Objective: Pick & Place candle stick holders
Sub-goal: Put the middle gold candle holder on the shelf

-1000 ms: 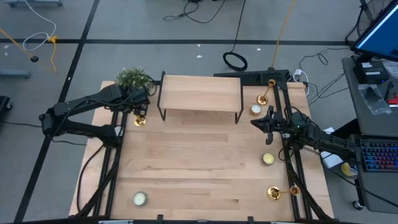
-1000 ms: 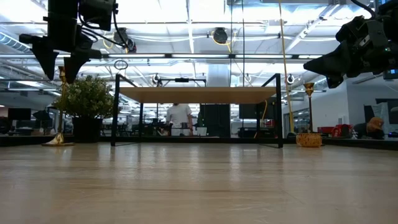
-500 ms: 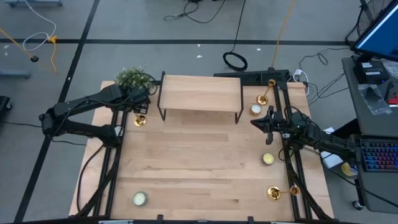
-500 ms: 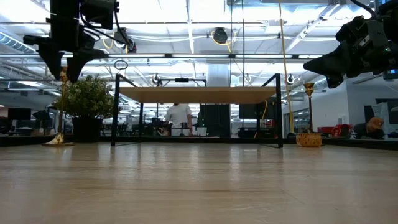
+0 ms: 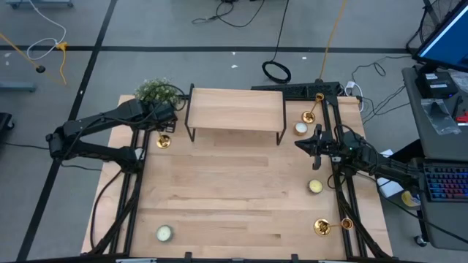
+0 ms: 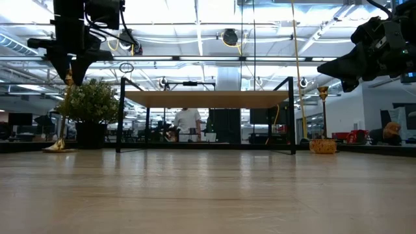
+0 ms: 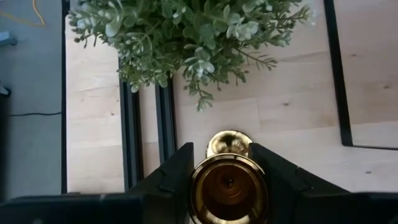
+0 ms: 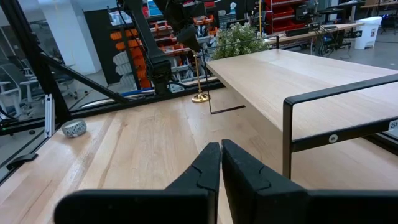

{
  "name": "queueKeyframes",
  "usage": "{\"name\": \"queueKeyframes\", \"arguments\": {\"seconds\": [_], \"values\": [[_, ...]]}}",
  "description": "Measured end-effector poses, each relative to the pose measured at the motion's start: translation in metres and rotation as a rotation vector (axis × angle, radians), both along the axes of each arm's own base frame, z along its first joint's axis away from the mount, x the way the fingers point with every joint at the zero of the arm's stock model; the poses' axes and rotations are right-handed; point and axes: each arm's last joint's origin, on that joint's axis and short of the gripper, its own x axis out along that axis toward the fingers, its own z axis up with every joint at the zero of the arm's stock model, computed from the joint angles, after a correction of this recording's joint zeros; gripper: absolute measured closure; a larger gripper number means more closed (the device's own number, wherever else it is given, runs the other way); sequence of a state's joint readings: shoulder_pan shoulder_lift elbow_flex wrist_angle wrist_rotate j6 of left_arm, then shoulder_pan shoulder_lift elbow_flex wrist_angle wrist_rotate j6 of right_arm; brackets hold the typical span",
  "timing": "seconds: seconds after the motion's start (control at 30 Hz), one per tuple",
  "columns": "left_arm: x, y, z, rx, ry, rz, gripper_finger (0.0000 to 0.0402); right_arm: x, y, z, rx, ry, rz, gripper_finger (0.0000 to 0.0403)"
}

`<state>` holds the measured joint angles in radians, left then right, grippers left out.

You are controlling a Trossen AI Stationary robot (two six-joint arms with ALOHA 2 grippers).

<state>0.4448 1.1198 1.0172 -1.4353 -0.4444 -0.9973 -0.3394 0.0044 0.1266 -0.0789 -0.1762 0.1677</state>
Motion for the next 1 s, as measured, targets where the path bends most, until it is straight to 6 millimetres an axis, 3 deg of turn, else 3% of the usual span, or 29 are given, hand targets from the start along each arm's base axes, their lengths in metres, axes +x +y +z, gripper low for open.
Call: {"name": "queueKeyframes", "arguments": {"seconds": [0.47,1.0], "values": [[0.0,-0.002,0.002,-0.053,-0.03,-0.006,0.0269,0.0,0.0,0.0,-0.001,0.0,0.0,0.0395],[0.02,-0.022,0.041,-0.35,-0.324,-0.321,0.0267,0.0,0.0,0.0,-0.001,0.0,-0.001,0.0395]]}}
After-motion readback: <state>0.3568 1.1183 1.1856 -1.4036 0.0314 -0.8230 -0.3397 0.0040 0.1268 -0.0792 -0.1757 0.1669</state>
